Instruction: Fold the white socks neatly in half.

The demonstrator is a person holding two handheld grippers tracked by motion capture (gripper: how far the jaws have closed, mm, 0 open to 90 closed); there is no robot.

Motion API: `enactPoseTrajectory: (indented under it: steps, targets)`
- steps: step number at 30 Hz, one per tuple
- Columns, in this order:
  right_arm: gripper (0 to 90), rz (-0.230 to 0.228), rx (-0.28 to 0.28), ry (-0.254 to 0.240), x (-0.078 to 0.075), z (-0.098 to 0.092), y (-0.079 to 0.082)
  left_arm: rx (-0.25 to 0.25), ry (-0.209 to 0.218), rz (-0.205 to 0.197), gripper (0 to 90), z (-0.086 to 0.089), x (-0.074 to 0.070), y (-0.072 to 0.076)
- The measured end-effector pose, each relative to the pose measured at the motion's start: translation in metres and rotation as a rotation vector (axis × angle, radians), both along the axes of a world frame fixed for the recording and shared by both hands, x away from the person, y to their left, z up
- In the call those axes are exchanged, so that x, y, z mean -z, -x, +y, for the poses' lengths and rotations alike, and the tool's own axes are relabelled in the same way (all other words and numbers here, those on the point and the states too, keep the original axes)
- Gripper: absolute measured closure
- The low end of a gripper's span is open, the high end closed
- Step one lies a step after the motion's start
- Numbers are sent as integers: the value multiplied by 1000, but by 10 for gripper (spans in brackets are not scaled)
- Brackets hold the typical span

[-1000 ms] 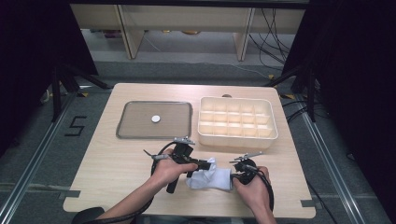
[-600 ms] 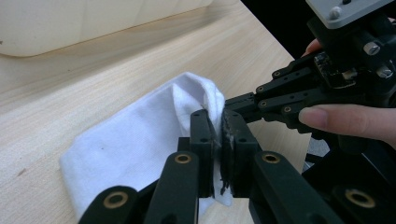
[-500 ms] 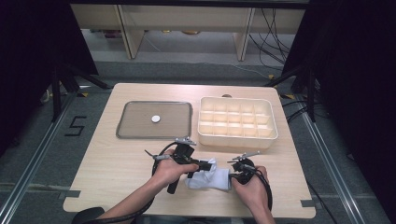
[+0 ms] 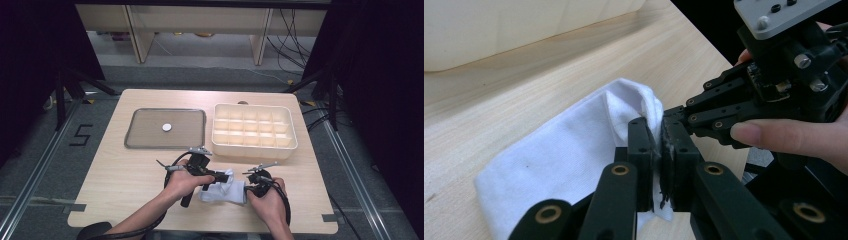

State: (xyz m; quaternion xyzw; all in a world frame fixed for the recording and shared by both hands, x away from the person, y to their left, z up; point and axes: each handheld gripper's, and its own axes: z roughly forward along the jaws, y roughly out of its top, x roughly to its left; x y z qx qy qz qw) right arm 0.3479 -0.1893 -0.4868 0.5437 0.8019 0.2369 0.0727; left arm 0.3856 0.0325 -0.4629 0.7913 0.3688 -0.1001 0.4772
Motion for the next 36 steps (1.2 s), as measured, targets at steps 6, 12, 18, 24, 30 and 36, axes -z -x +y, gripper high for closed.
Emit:
enactPoseTrajectory:
  steps: [6,12,18,24,30,36]
  targets:
    - [900,-9,-17,7,0,-1,-1,31,-6,8,837,-3,-1,0]
    - [900,-6,-11,4,0,0,0,23,-11,3,837,-6,0,1]
    - [900,3,-4,3,0,1,0,26,-10,0,837,-9,1,2]
    - [900,7,-11,10,1,0,-1,26,-15,3,836,-12,4,2]
    - [900,2,-9,3,1,1,0,36,-37,11,836,-14,6,2]
    - [900,1,-7,3,1,2,0,31,-23,0,836,-18,11,2]
